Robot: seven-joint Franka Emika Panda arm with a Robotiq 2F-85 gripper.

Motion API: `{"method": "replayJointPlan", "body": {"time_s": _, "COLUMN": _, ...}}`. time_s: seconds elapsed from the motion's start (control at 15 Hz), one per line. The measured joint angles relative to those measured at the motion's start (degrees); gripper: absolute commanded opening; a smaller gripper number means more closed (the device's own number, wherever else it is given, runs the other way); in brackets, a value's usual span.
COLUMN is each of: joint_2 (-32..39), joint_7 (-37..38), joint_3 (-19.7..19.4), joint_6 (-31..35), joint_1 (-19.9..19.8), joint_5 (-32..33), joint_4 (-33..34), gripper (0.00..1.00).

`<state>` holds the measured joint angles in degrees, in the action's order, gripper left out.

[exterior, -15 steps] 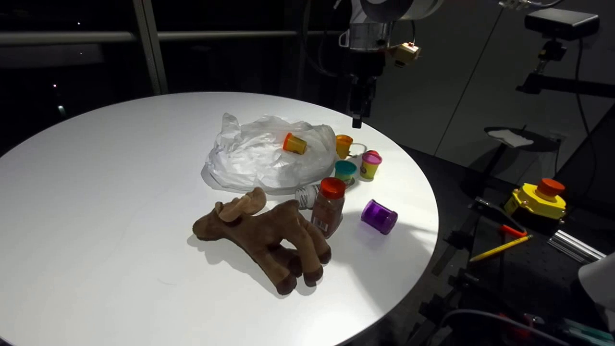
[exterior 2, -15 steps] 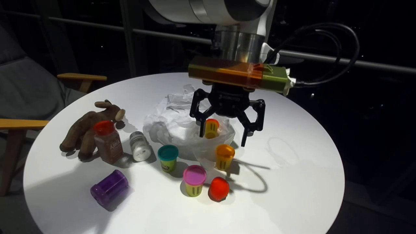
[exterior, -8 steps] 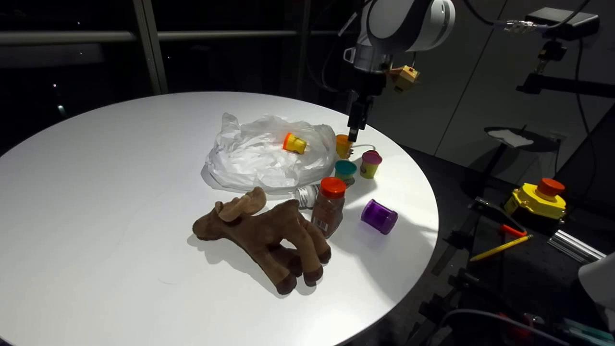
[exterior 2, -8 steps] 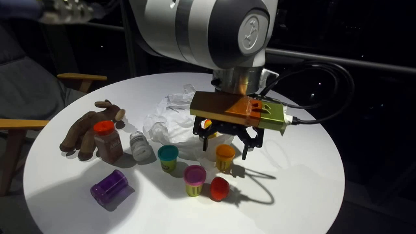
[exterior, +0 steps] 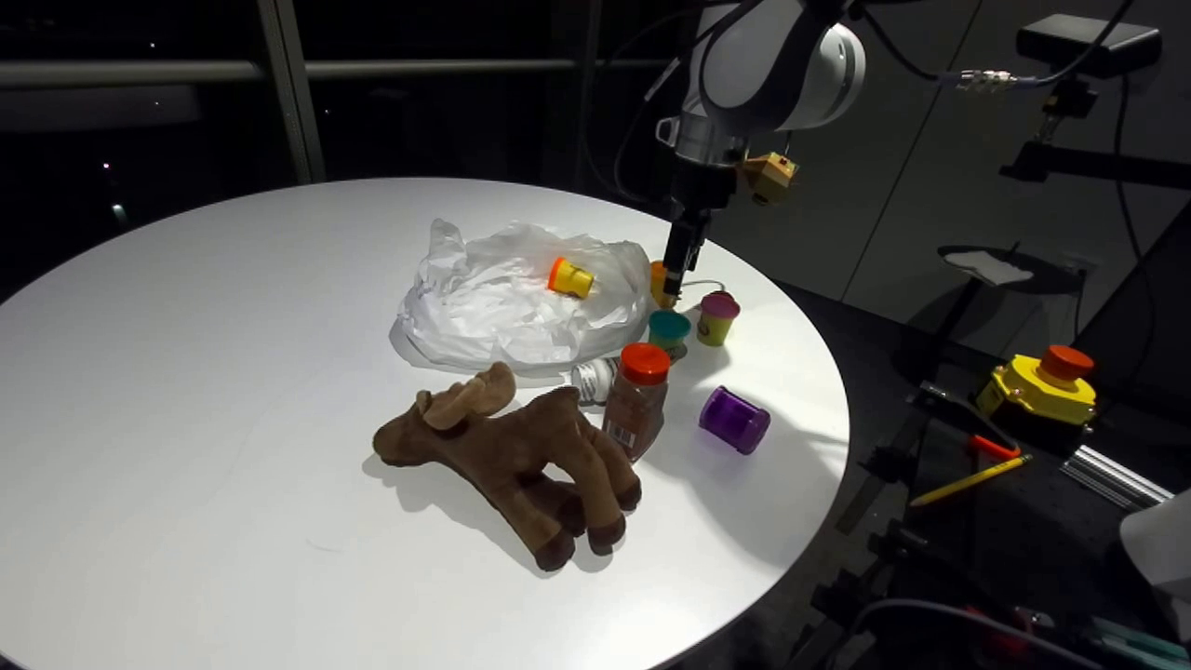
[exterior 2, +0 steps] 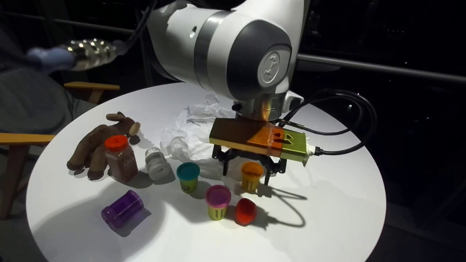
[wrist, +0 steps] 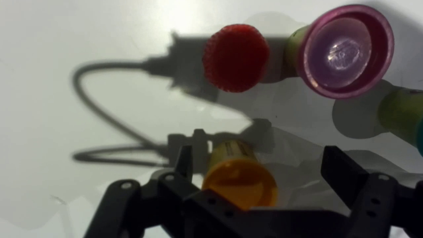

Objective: Put the objects on the table in the plastic bag

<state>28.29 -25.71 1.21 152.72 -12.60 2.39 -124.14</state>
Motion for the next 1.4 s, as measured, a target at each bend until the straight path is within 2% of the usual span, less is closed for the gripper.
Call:
{"method": "replayJointPlan", "body": {"time_s": 0.27, "joint_2": 1.0, "joint_7": 0.0, "joint_3": 0.4, "joint_6": 3.2, "joint_1": -0.3, "joint_5": 0.0, "joint_4": 1.0, "gripper": 1.0}}
{"method": "replayJointPlan", "body": {"time_s": 0.33, "joint_2": 1.4, "joint_7": 0.0, "joint_3": 0.6, "joint_6": 4.1, "joint_1": -0.4, "joint_5": 0.0, "joint_4": 1.3, "gripper": 0.75}}
{"method": "replayJointPlan", "body": {"time_s": 0.4, "joint_2": 1.7, "joint_7": 0.0, "joint_3": 0.7, "joint_6": 4.9, "joint_1": -0.5, "joint_5": 0.0, "joint_4": 1.5, "gripper": 0.75}}
{"method": "replayJointPlan", "body": {"time_s": 0.6, "joint_2": 2.7, "joint_7": 0.0, "joint_3": 0.8, "joint_6": 6.6, "joint_1": -0.5, "joint_5": 0.0, "joint_4": 2.1, "gripper": 0.46}}
{"method": "replayJointPlan", "body": {"time_s": 0.8, "joint_2": 3.1, "joint_7": 0.0, "joint_3": 0.8, "joint_6": 7.7, "joint_1": -0.5, "joint_5": 0.1, "joint_4": 2.4, "gripper": 0.23}}
{"method": "replayJointPlan", "body": {"time_s": 1.4, "joint_2": 1.3, "joint_7": 1.3, "joint_3": 0.6, "joint_6": 7.3, "joint_1": -0.2, "joint_5": 0.8, "joint_4": 2.4, "gripper": 0.21}}
